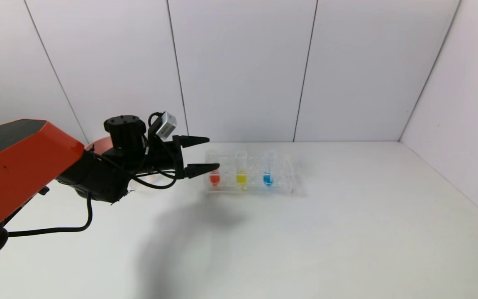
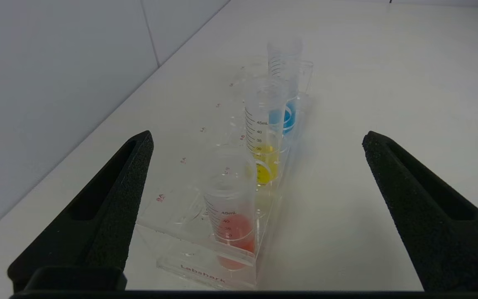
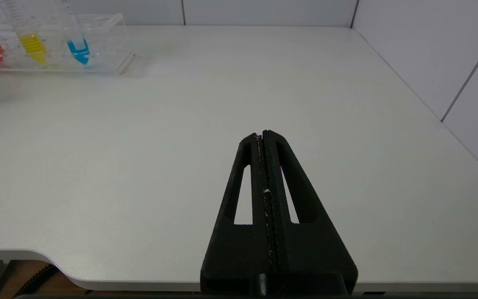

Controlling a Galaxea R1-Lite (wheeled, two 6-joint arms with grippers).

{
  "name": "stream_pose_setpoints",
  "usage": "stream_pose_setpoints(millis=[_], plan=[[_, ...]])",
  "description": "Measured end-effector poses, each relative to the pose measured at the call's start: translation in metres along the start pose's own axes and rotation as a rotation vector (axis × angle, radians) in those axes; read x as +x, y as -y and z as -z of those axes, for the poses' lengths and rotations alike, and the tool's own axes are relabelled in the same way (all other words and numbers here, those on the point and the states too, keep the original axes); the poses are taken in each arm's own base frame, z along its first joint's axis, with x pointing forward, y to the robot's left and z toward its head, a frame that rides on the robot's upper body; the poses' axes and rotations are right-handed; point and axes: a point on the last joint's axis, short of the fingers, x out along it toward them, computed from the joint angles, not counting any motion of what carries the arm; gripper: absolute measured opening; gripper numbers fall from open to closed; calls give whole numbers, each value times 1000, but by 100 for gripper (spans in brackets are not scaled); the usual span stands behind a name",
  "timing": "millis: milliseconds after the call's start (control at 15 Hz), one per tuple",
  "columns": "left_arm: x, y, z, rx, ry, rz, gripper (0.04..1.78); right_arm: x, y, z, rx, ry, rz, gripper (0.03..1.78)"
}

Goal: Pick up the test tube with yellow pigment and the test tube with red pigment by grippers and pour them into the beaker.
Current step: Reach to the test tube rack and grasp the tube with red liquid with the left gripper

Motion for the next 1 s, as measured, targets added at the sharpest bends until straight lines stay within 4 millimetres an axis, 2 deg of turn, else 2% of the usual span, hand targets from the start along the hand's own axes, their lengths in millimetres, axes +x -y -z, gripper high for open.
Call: stream_pose_setpoints(millis=[1000], plan=[[23, -34, 33, -76, -5, 3, 176, 0, 0, 0, -1, 0, 0, 11]])
